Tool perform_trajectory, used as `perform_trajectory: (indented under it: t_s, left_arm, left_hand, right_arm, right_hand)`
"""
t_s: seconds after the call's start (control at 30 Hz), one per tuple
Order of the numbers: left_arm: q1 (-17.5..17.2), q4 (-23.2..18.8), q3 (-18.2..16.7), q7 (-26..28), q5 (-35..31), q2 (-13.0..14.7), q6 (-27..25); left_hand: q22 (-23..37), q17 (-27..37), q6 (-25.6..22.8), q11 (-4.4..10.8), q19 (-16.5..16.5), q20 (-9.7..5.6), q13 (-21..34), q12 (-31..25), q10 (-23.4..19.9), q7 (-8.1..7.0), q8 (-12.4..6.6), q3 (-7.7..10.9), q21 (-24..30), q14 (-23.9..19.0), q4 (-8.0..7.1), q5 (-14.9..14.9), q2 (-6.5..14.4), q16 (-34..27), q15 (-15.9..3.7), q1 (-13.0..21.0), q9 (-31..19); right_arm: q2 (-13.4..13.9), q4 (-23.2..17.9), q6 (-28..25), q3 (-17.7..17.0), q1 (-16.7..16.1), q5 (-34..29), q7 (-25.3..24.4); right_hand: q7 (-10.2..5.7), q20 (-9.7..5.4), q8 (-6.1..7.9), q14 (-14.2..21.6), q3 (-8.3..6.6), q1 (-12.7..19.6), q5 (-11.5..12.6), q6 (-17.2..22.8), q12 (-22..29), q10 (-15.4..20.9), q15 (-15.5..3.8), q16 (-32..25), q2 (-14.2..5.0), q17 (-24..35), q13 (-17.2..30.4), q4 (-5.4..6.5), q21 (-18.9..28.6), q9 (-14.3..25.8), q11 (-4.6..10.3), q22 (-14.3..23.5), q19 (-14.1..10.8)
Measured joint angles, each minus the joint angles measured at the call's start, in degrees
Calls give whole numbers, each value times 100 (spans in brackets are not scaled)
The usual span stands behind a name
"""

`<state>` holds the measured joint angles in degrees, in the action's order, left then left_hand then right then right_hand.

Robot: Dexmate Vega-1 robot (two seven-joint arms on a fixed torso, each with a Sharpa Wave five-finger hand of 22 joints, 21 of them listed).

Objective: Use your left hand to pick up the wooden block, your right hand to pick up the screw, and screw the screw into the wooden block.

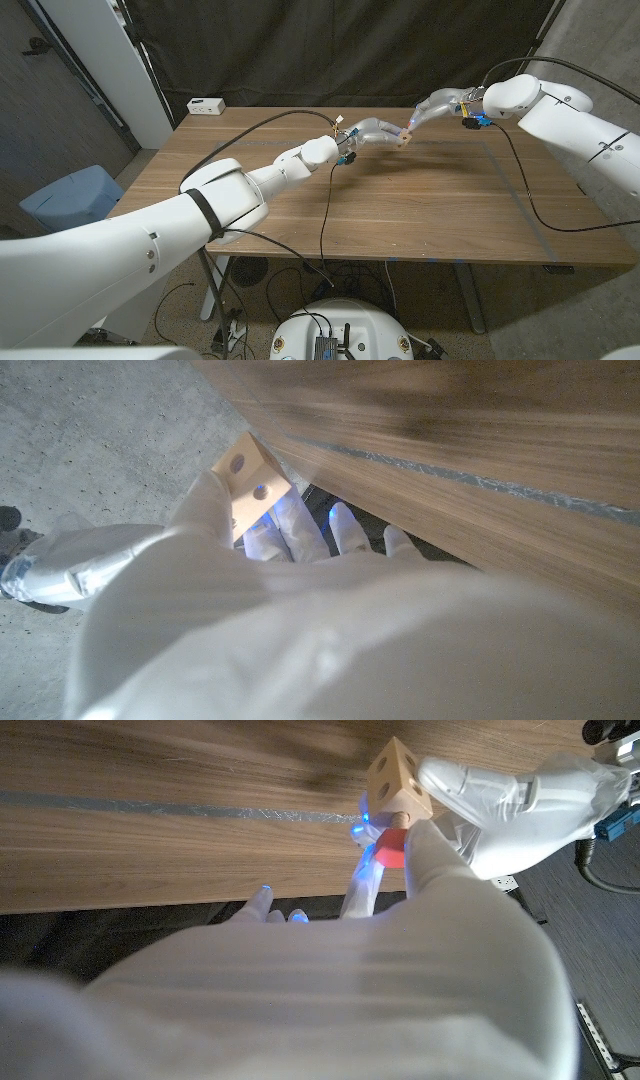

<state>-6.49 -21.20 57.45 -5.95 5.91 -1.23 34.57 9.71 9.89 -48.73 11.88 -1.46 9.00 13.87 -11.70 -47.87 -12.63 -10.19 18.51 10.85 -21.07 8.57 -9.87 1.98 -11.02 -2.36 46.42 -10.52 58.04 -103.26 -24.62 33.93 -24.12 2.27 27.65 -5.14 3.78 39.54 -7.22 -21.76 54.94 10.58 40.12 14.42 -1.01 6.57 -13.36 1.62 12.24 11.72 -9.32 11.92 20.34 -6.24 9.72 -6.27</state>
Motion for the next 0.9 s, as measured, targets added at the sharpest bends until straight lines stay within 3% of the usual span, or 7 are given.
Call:
perform_trajectory:
  t_s: [0.47,0.9]
  left_arm:
    - [-3,0,-3,-31,-4,0,-19]
    - [1,2,-3,-79,15,-4,-97]
  left_hand:
    - [0,0,1,0,-21,21,0,0,0,-1,0,0,0,0,0,0,1,0,0,2,-2]
    - [0,0,11,0,-52,-10,-20,0,0,-11,0,14,0,0,18,0,37,0,0,40,-3]
  right_arm:
    - [-38,-51,-64,75,-5,-119,-73]
    - [-73,-126,-191,226,53,-362,-84]
  right_hand:
    - [-90,11,323,165,89,-151,-22,371,22,318,-30,-22,144,0,1,72,0,151,91,0,-196]
    - [-41,-3,566,386,217,-469,-36,609,44,616,-104,-65,187,1,1,185,0,307,141,0,-349]
